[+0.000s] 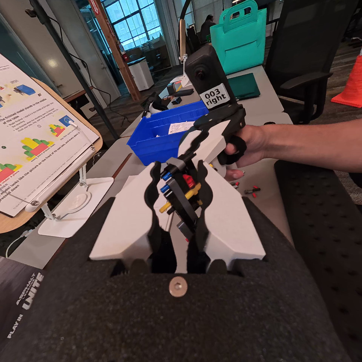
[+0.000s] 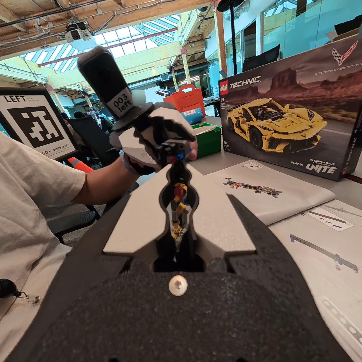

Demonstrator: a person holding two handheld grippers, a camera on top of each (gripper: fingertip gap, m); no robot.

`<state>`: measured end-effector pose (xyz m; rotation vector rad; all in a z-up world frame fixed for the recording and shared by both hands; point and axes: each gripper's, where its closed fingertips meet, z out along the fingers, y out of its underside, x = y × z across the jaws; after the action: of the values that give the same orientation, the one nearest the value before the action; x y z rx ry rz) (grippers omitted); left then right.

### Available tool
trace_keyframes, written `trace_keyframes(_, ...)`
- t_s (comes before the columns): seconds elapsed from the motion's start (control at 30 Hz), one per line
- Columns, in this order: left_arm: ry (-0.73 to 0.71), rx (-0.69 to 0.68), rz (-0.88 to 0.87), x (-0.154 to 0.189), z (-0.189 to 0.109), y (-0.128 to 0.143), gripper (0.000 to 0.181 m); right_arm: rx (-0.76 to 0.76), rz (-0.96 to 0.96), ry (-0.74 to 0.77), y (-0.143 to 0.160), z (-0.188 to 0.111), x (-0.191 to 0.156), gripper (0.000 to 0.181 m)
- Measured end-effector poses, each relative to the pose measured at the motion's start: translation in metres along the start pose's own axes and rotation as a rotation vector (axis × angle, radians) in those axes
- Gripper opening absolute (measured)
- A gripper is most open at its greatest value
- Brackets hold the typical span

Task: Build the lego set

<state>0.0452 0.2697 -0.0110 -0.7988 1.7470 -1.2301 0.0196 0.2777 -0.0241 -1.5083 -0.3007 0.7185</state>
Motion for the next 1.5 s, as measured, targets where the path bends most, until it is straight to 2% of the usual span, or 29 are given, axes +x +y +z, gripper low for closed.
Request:
trace_keyframes(0.17,0.047,0.045,-0.091,-0.002,0.0,0.001,0.051,0.019,0.02,-0.048,-0.001,-0.001,-0.005,0.007)
trace_keyframes(0.33,0.066,0.088,-0.147,-0.008,-0.007,-0.002,0.03,0.008,0.021,-0.006,0.001,-0.001,0.003,0.007)
trace_keyframes(0.5,0.013,0.074,-0.07,-0.008,-0.012,-0.001,0.025,-0.002,-0.071,0.09,-0.011,-0.009,0.006,0.007)
trace_keyframes(0.63,-0.023,0.057,-0.027,-0.007,-0.013,-0.001,0.023,-0.064,-0.202,0.091,-0.016,-0.005,-0.012,0.007)
trace_keyframes(0.73,-0.031,0.047,-0.007,-0.004,-0.013,-0.002,0.023,-0.095,-0.241,0.13,-0.014,-0.004,-0.01,0.007)
trace_keyframes(0.97,-0.028,0.068,0.017,0.002,-0.012,-0.006,0.021,-0.043,-0.169,0.053,-0.026,-0.017,-0.018,0.007)
trace_keyframes(1.13,-0.026,0.064,0.051,0.008,-0.009,-0.008,0.02,-0.107,-0.184,0.036,-0.022,-0.02,-0.018,0.007)
trace_keyframes(1.5,-0.049,0.065,0.085,0.008,-0.01,-0.008,0.019,-0.112,-0.069,-0.052,-0.023,-0.018,-0.017,0.006)
